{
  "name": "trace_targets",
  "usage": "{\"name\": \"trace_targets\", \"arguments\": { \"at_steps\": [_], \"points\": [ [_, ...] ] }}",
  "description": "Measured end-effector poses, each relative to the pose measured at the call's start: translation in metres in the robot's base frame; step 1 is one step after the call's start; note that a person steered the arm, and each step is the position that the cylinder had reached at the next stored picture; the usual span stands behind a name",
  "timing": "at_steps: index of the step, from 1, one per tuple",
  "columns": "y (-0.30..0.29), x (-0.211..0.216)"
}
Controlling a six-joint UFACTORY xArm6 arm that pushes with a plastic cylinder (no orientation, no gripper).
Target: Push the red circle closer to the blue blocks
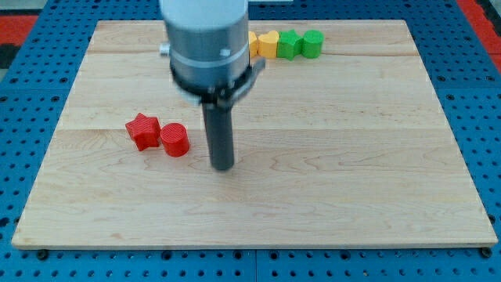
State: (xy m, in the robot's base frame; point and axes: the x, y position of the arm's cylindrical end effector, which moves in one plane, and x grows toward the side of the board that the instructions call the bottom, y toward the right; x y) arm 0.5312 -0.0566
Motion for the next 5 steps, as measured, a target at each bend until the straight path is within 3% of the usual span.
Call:
{"name": "trace_targets", "arguments": {
  "at_steps": [1, 2, 4, 5],
  "points": [
    [-0.047, -0.011],
    [-0.047, -0.056],
    [-0.047, -0.104],
    [-0.059, -0.089]
  ]
}}
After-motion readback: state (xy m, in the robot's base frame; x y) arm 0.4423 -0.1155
